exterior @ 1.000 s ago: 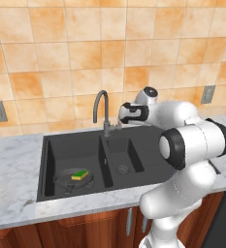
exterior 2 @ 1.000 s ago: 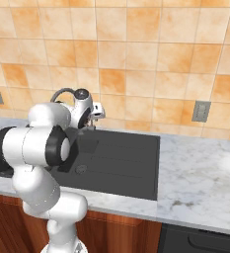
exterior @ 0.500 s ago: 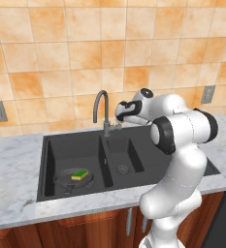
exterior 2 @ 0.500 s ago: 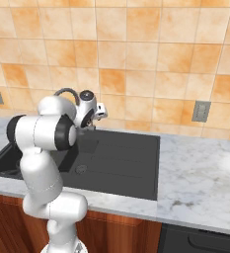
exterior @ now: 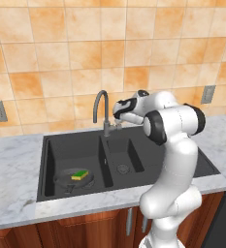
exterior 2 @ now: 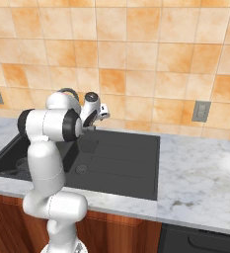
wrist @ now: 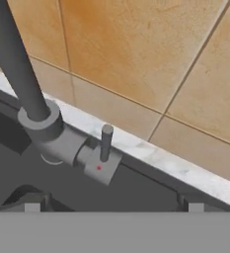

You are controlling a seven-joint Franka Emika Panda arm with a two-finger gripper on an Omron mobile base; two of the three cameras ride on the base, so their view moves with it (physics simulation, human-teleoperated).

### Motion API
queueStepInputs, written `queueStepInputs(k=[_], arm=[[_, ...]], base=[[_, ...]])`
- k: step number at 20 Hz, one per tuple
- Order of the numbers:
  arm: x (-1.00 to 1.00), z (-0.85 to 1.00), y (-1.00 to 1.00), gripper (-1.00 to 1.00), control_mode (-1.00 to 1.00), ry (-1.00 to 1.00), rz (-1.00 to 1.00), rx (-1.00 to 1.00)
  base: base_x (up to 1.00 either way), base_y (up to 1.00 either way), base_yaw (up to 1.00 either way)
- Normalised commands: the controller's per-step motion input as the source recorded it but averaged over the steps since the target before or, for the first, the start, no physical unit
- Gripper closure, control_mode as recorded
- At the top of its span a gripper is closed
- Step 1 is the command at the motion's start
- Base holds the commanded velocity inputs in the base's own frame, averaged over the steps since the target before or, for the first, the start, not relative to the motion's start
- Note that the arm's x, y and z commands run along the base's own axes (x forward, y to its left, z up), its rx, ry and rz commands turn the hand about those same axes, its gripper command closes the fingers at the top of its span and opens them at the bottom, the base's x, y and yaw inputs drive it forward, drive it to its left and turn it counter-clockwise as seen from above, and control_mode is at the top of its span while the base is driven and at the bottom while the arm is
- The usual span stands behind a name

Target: Pick the pan and sponge and place them into the sink. Then turn on the water.

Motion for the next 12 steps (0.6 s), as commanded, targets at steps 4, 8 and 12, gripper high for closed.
queueStepInputs(k=[4,8,12], arm=[[0.41,-0.09,0.00,-1.00,-1.00,0.00,0.02,0.00],[0.43,-0.01,0.00,-1.00,-1.00,0.00,0.00,0.00],[0.37,-0.11,0.02,-1.00,-1.00,0.00,0.01,0.00]], base=[[0.00,0.00,0.00],[0.00,0.00,0.00],[0.00,0.00,0.00]])
